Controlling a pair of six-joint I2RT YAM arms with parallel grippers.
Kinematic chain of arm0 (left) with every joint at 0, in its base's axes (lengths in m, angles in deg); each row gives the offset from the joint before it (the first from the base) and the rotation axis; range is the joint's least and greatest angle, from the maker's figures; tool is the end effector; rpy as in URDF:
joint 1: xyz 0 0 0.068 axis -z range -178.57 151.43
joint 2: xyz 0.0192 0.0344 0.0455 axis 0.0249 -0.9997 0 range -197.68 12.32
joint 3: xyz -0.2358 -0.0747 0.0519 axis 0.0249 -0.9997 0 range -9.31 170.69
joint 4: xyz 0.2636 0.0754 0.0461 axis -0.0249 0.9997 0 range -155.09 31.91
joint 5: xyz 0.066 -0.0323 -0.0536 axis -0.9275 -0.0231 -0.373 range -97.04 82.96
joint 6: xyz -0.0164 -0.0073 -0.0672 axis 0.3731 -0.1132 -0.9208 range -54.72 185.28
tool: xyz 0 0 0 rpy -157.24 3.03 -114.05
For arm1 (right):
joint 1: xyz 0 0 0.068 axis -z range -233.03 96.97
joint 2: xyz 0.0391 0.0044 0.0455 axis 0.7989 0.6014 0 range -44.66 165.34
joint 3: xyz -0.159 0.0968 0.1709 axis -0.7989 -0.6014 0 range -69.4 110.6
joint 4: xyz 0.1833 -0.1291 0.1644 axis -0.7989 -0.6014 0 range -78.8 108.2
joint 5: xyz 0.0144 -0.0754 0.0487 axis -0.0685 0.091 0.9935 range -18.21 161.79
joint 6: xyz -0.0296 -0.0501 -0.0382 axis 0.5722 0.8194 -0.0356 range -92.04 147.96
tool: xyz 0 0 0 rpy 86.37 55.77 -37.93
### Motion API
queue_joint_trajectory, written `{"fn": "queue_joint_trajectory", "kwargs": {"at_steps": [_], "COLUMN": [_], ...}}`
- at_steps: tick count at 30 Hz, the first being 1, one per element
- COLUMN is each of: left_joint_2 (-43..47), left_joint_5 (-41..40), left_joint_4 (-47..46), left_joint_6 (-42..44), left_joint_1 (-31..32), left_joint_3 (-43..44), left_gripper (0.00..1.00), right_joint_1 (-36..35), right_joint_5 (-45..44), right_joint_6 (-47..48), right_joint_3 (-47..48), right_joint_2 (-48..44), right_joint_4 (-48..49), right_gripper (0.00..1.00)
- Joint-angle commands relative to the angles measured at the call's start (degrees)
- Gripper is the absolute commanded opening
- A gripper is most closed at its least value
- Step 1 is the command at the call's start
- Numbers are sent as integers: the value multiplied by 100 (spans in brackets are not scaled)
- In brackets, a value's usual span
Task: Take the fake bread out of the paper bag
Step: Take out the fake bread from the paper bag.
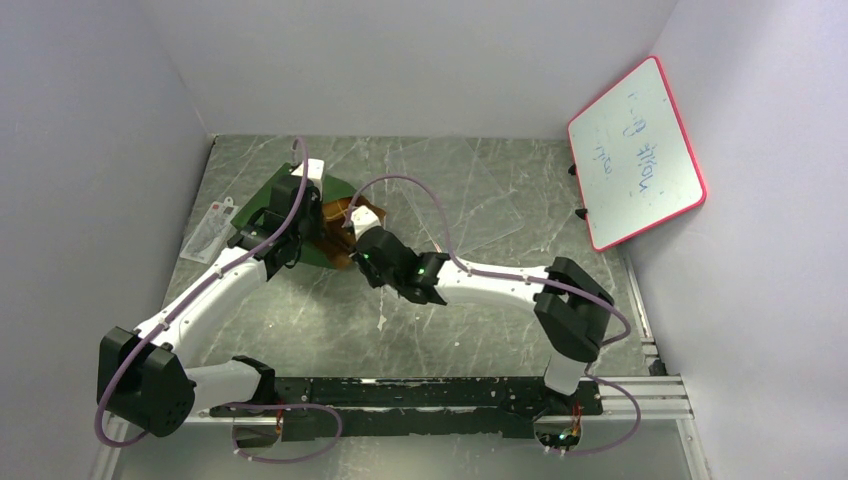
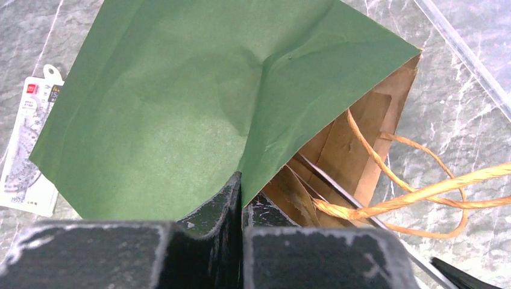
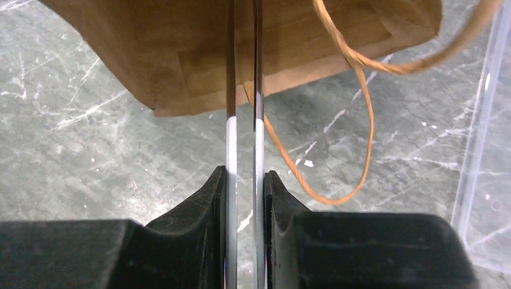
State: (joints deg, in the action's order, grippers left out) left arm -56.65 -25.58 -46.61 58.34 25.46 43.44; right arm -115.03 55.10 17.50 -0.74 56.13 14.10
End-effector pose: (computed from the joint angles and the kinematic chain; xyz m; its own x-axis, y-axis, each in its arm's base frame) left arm 0.2874 -0.1084 0.2521 -0.5339 0.1127 -0.8380 0.0834 0.9933 0.0805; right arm 0.2130 0.3661 0.1878 -0.4067 -0.3944 -0.8241 -0.6744 0.7381 -0.0204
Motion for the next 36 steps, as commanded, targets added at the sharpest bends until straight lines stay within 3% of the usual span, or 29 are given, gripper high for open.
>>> {"fn": "queue_joint_trajectory", "kwargs": {"at_steps": [1,12,28,36], "left_joint_2": [62,-444,-1444,-1307], "left_joint_5": [-229,-517,-742,-570], "left_joint_4": [-161,-374,-238,-376], "left_joint_6": [-152,-144,-360,-506], "left_joint_1": [-23,-30,-184,-508], "left_joint_3": [-72,123,1411,1086], "left_gripper": [7,7,7,7], "right_joint_1": [-1,3,-9,-16], "right_joint_5": [-355,-737,-1173,-1970], "right_joint_6": [-128,-317,-691,-1189], "right_joint_3": [-261,-897,-1282,-1169], "right_joint_2": [-600,-1444,-2360,-2687], "right_joint_4": [120,-148,-1034,-1665], "right_gripper": [0,0,0,0]}}
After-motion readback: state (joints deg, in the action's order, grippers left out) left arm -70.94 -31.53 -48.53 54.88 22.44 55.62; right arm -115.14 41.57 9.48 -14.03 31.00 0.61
